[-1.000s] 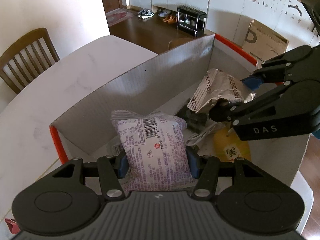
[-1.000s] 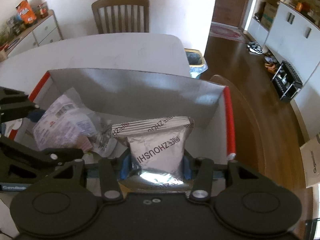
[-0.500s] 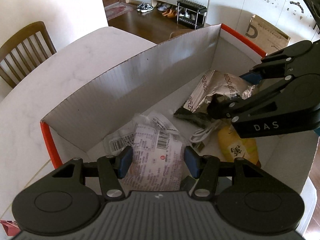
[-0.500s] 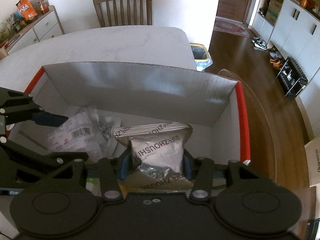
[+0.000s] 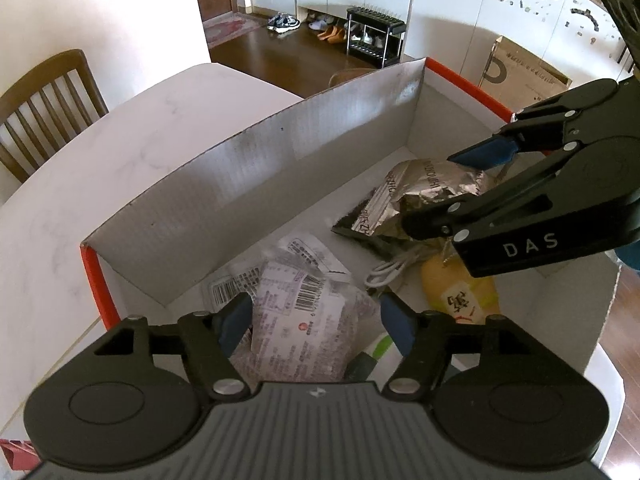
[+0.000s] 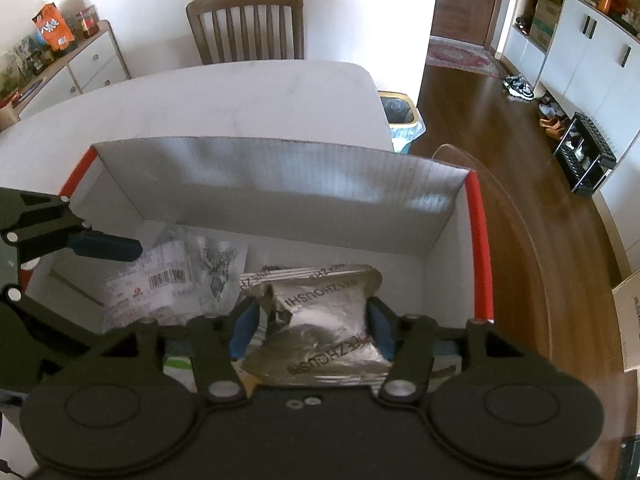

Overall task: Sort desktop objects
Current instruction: 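Lower both bags into the box and open both grippers, then withdraw both grippers from the shoebox back over the table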

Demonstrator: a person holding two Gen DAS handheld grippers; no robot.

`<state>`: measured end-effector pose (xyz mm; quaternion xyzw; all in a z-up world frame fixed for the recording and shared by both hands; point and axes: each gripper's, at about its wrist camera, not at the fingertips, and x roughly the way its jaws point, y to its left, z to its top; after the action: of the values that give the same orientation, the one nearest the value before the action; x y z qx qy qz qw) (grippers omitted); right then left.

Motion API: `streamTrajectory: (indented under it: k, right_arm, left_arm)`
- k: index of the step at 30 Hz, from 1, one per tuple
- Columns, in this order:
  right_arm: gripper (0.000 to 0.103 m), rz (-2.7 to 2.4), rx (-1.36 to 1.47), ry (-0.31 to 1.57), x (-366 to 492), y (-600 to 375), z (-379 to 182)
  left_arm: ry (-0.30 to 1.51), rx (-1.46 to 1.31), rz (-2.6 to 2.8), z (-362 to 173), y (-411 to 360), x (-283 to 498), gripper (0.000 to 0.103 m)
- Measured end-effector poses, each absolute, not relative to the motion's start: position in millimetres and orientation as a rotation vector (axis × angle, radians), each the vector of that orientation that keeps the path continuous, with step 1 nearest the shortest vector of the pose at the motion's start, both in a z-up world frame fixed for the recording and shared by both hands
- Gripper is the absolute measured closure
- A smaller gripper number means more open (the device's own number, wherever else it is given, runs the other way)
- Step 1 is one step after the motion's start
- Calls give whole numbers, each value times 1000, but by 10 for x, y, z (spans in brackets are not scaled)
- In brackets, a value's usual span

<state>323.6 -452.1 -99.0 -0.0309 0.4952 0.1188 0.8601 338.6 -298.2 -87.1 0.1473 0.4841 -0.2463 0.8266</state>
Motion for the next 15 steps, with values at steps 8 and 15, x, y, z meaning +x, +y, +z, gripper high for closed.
streamTrajectory:
  k: [8, 15]
  right_arm:
    - [39, 266, -45, 1002, 3099, -4563, -776]
    - [39, 301, -43, 966, 2898, -4552, -614]
  left_arm:
    - [1004, 286, -515, -730, -2902, 3260, 33]
    - [972, 256, -507, -567, -2785, 3102, 33]
